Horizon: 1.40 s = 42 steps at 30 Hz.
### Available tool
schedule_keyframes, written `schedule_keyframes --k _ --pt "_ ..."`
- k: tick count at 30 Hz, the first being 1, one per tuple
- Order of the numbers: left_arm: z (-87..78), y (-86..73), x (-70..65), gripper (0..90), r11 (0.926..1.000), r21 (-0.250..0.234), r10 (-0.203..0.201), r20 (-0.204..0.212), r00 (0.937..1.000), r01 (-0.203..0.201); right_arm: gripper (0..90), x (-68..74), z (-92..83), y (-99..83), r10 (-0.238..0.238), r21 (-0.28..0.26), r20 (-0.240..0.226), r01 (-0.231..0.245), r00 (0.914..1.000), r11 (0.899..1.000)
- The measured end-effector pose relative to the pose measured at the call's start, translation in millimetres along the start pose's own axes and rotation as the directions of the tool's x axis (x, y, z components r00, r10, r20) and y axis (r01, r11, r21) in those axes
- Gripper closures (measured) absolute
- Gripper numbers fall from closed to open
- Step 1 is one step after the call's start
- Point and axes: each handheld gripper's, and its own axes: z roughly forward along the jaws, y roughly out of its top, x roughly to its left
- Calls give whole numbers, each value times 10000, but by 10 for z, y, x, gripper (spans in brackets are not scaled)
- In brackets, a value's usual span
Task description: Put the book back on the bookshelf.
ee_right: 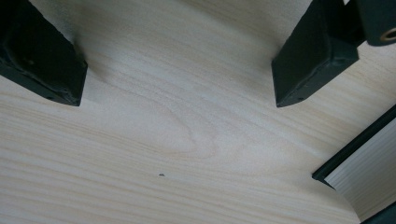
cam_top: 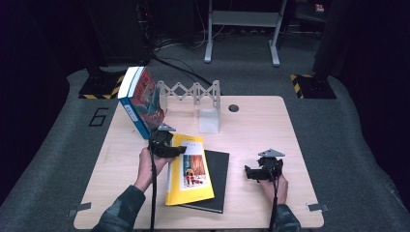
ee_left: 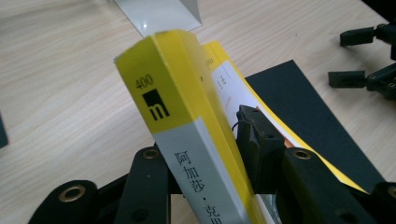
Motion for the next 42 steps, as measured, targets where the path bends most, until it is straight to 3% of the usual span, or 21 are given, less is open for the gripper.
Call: schedule_keyframes --k 9,16,24,32,36,42 --pt "-158 94 -61 715 9960 -795 -370 395 9985 400 29 0 -3 1 -14 45 -19 14 10000 10000" --pt "-336 205 -76 748 9906 -1360 -103 339 9994 148 31 1 -4 0 -53 54 -27 53 10000 10000" --pt "-579 342 -111 755 9767 -2141 231 261 9994 -170 34 1 -5 0 -62 50 -41 62 10000 10000" --pt "-791 486 -127 755 9593 -2771 521 -169 9985 -548 34 1 -6 0 -68 50 -44 68 10000 10000" --pt "-828 517 -111 756 9520 -2955 615 -696 9957 -794 34 1 -6 -1 -66 50 -43 66 10000 10000" --pt "-837 531 -8 755 9443 -3199 424 -1135 9926 -769 34 0 -6 -1 -68 49 -45 68 10000 10000"
